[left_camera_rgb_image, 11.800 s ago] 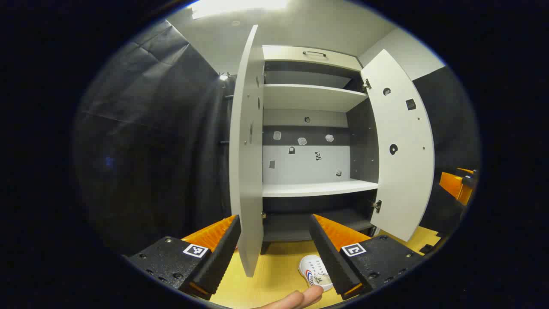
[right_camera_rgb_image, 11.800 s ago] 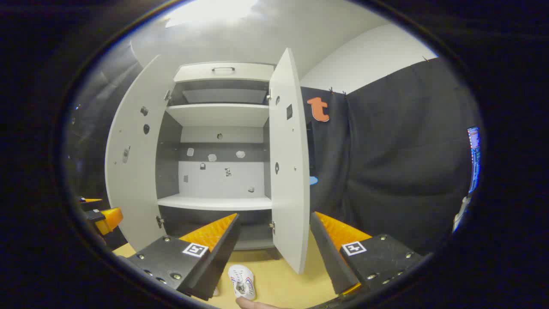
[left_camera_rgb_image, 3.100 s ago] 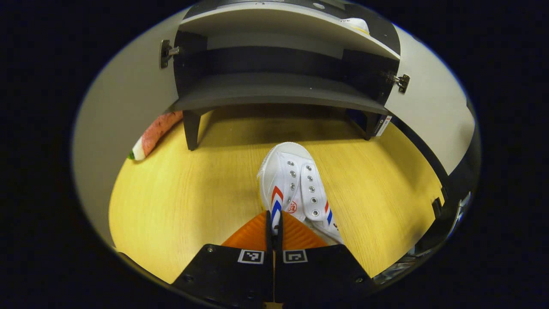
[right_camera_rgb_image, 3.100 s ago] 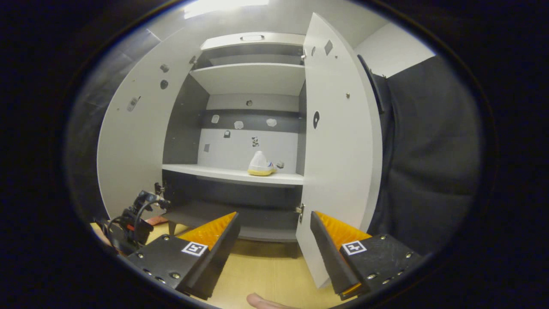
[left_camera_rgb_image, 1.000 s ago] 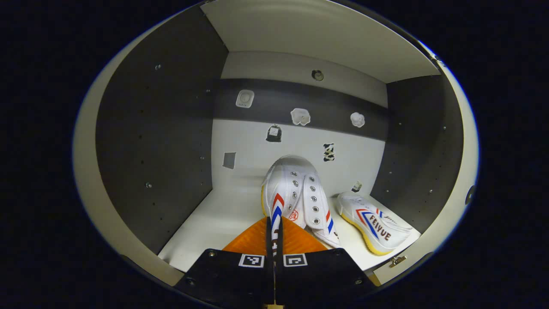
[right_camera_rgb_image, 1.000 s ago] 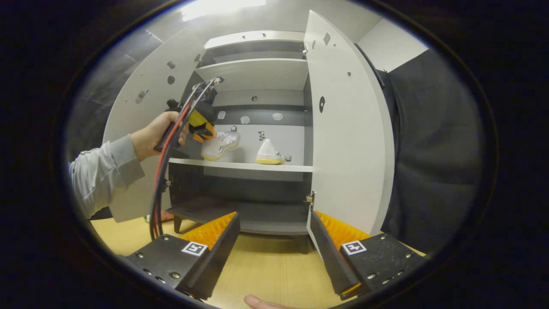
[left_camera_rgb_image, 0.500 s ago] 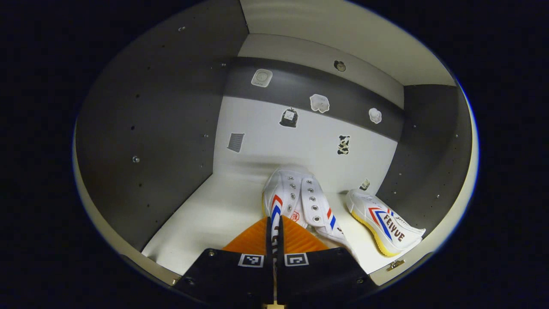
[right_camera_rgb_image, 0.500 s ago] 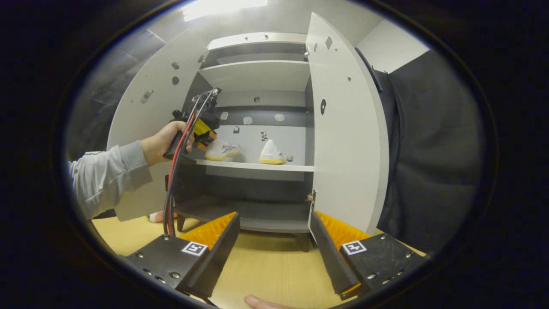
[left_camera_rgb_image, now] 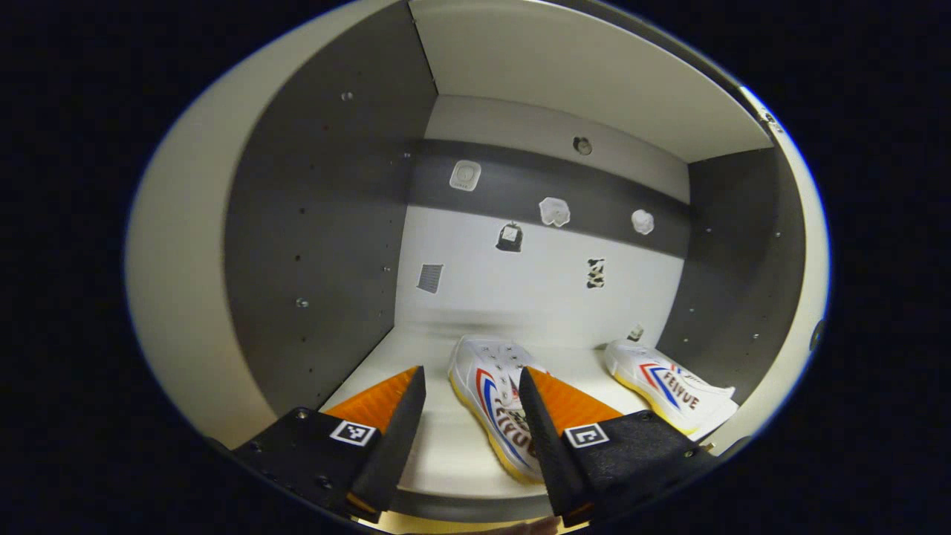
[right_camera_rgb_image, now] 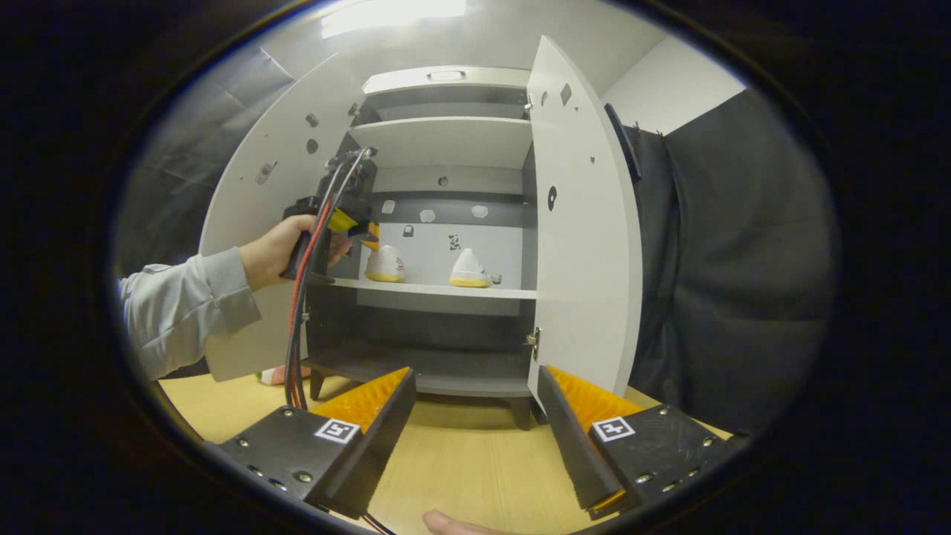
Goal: Grab one shoe with the right hand and put it into the shoe cabinet, grab the other shoe with the left hand and put it into the shoe cabinet; then close the right door with the right hand and the left door with the left hand.
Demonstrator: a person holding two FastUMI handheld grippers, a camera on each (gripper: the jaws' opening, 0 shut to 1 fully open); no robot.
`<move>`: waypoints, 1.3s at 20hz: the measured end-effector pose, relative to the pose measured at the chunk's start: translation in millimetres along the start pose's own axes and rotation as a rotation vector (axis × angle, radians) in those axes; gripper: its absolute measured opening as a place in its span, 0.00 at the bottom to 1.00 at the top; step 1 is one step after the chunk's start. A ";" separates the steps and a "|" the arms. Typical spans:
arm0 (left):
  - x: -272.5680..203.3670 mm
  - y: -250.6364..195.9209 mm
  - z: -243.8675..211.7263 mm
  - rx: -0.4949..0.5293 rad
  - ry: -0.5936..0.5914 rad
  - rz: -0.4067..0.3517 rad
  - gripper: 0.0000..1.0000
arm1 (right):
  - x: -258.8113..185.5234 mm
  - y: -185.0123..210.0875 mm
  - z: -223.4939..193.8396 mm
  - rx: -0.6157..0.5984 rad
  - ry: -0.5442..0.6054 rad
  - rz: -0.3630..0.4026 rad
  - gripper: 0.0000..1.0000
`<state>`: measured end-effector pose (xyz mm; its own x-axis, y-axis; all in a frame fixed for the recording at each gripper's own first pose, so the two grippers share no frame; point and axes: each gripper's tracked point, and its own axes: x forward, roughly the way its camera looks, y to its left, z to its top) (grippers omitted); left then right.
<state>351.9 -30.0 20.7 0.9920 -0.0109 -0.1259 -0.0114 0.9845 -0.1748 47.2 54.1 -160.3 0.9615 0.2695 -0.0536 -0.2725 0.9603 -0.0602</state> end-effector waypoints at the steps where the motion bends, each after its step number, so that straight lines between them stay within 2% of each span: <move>1: -16.0 -1.2 3.8 0.013 -0.022 -0.005 0.83 | -4.9 1.7 -1.2 -0.008 0.001 -0.002 0.98; 4: -68.5 -1.2 4.6 0.092 -0.058 -0.001 0.89 | -17.6 6.8 -1.4 -0.040 0.000 -0.011 0.98; 7: -128.0 -12.9 -9.5 0.124 -0.058 -0.044 0.93 | -31.7 10.0 9.0 -0.066 -0.015 -0.016 0.98; 11: -208.8 -20.9 -13.8 0.100 -0.068 -0.116 0.96 | -50.2 -4.0 38.3 -0.096 -0.066 -0.057 0.98; 14: -265.5 -14.8 -1.1 0.056 -0.113 -0.129 0.96 | -55.8 -7.2 54.2 -0.054 -0.060 -0.017 0.99; 17: -311.7 -9.5 -1.0 0.068 -0.147 -0.148 0.96 | -56.4 -29.0 77.9 -0.021 -0.057 -0.014 0.99; 20: -348.4 9.7 -9.0 0.081 -0.164 -0.114 0.96 | -54.0 -60.8 102.8 0.017 -0.061 -0.031 0.98; 21: -356.0 15.0 -14.2 0.084 -0.160 -0.106 1.00 | -54.4 -68.3 110.1 0.041 -0.053 -0.023 0.98; 23: -369.5 22.2 -28.0 0.083 -0.140 -0.110 0.93 | -55.2 -84.8 125.7 0.078 -0.040 0.004 0.98; 24: -375.2 25.4 -34.3 0.079 -0.133 -0.114 0.99 | -53.6 -96.5 134.6 0.084 -0.037 0.014 0.98; 26: -384.7 33.3 -45.8 0.072 -0.125 -0.122 0.96 | -47.1 -127.2 148.7 0.070 -0.030 -0.005 0.98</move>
<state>-35.8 -1.0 18.6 0.9934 -0.1140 0.0151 0.1150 0.9872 -0.1103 41.9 -70.0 -1.9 0.9637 0.2660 -0.0235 -0.2658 0.9640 0.0097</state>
